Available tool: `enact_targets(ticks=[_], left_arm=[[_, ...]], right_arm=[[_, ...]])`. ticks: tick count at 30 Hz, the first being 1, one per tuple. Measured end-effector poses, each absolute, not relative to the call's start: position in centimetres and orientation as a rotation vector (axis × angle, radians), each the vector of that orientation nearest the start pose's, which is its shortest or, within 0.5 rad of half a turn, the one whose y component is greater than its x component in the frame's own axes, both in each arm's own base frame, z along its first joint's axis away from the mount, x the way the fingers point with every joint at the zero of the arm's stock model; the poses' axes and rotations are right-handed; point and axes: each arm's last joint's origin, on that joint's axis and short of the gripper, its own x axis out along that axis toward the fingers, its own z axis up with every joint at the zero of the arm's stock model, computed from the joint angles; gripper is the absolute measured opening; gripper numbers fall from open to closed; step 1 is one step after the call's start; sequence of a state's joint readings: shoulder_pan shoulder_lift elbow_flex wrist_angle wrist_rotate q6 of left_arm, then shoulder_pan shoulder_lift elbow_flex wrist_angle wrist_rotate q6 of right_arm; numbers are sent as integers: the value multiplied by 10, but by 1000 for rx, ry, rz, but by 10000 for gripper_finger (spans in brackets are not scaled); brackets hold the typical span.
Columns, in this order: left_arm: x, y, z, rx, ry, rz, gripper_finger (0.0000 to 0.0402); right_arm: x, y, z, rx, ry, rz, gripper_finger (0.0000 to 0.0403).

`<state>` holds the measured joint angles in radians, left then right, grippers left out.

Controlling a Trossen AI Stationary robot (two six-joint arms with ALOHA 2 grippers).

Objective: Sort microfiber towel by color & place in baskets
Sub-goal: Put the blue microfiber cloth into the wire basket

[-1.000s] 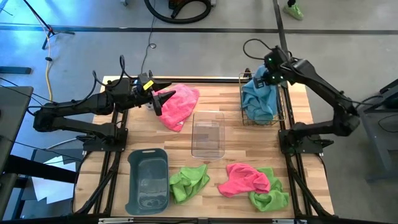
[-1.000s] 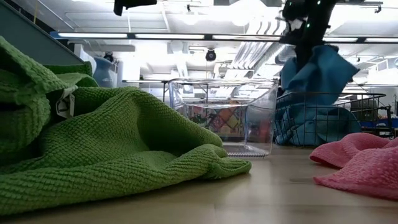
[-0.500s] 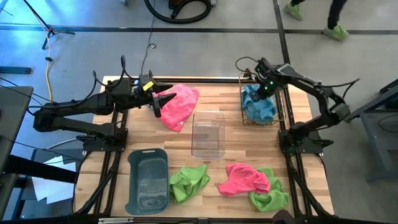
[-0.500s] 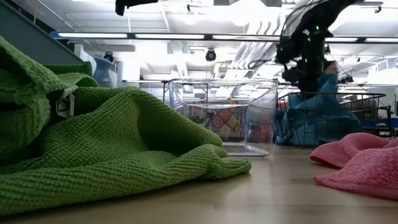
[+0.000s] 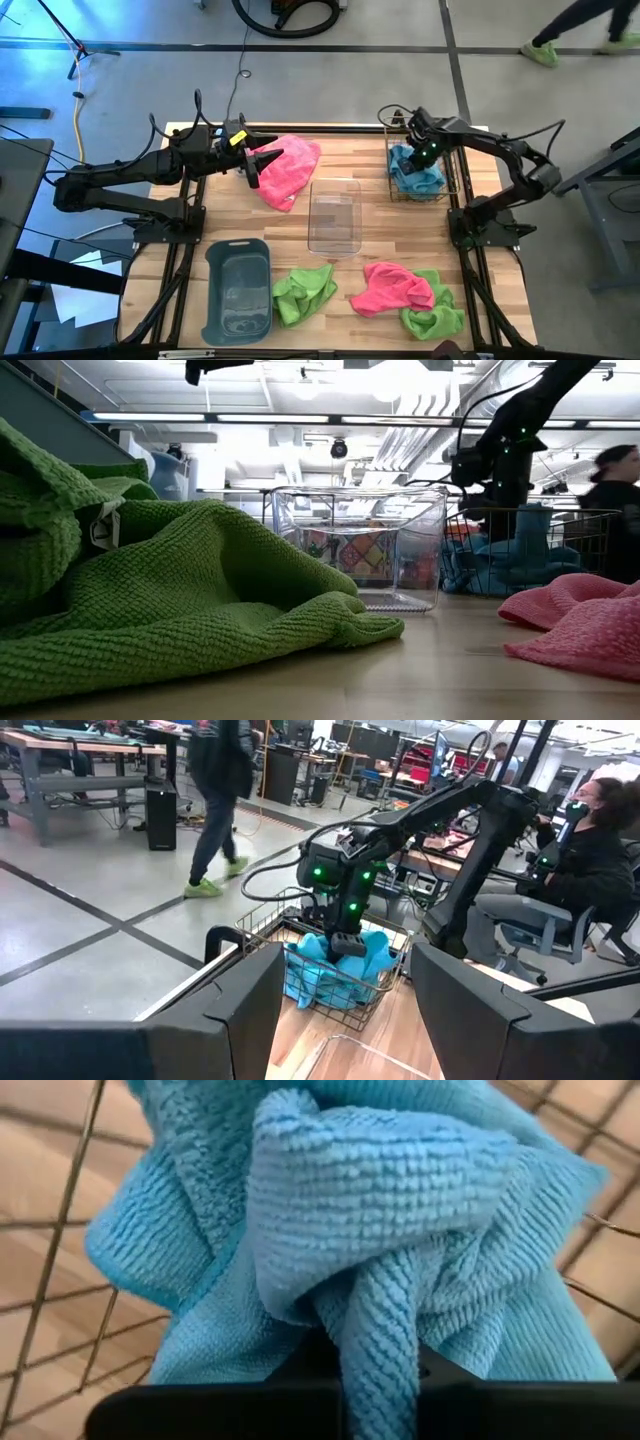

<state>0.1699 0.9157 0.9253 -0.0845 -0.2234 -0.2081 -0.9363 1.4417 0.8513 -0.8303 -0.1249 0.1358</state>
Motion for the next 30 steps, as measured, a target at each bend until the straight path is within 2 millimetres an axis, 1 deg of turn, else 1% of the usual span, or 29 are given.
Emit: enact_targets(ticks=[7, 10, 13, 17, 20, 26, 30], left_arm=[[195, 40, 368, -204, 34, 400, 205], [195, 40, 368, -204, 34, 399, 205], [195, 40, 368, -204, 34, 399, 205], [195, 40, 368, -204, 34, 400, 205], [195, 40, 368, -204, 34, 400, 205], [195, 40, 368, -205, 34, 397, 205], [195, 40, 368, -205, 35, 396, 205]], right_arm=[[145, -191, 175, 858, 1254, -740, 4], [146, -192, 174, 861, 1259, -739, 15], [145, -192, 174, 868, 1257, -756, 35], [146, -192, 175, 880, 1254, -768, 85], [148, -195, 183, 869, 1251, -772, 132], [153, -204, 211, 813, 1257, -789, 224], [155, -209, 233, 774, 1269, -789, 267]])
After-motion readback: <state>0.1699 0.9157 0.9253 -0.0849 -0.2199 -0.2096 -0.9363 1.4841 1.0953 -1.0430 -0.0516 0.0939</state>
